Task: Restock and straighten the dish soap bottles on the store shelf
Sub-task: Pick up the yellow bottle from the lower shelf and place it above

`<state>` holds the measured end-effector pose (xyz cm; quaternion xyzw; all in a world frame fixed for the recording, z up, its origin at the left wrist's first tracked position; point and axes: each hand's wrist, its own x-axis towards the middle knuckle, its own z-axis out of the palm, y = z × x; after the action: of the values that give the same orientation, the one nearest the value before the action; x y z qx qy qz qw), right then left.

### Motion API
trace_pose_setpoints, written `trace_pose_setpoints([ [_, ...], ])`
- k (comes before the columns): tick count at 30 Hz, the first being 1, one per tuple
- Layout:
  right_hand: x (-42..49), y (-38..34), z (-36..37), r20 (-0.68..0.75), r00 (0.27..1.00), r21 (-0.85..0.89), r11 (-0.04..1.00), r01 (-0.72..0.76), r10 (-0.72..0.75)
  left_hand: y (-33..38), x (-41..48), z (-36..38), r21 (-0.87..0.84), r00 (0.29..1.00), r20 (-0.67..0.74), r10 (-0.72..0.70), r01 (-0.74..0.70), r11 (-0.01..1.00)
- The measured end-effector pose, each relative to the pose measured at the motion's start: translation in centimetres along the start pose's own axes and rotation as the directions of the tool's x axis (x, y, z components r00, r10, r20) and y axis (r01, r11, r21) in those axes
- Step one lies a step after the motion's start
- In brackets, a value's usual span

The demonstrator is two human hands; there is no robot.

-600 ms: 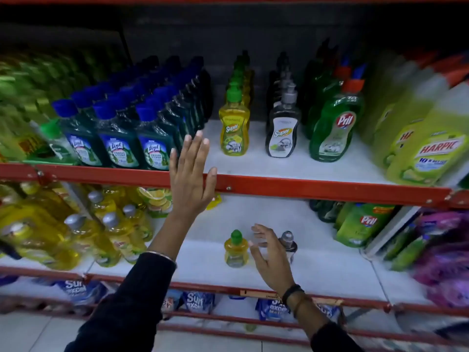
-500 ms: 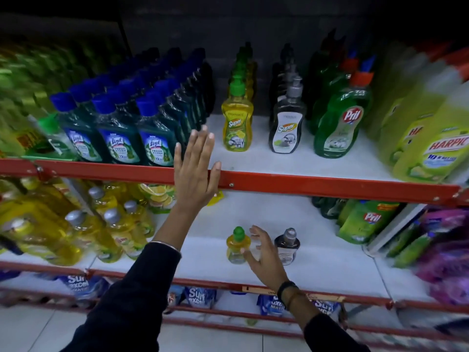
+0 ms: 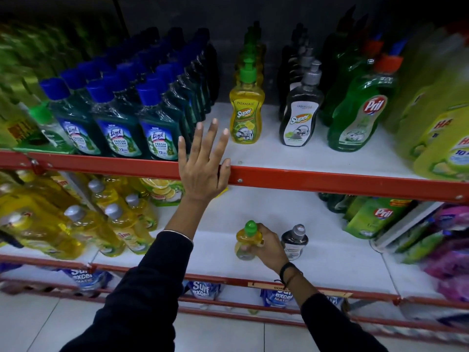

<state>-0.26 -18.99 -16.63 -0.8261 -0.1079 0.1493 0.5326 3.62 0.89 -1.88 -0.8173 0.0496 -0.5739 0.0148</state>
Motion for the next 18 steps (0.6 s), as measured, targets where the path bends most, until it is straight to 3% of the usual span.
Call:
trace_pose_setpoints([
  [8,-3.3,-5.0,-5.1,0.021,0.986,-0.056,0.984,0.169,-0.168,0.1,0.2,-0.6,0.022,0.999,0.040,-0.002,0.001,1.000],
  [13,-5.7,-10.8,-8.2,-0.058,0.953,-0.012,0.955,0.297,-0.298,0.0,0.0,-0.8,0.005,0.998,0.057,-0.017,0.017,1.000],
  [18,-6.8,-16.9,-11.4,-0.168,0.875,0.064,0.881,0.470,-0.454,0.0,0.0,-1.1,-0.003,0.997,0.077,-0.012,0.012,1.000],
])
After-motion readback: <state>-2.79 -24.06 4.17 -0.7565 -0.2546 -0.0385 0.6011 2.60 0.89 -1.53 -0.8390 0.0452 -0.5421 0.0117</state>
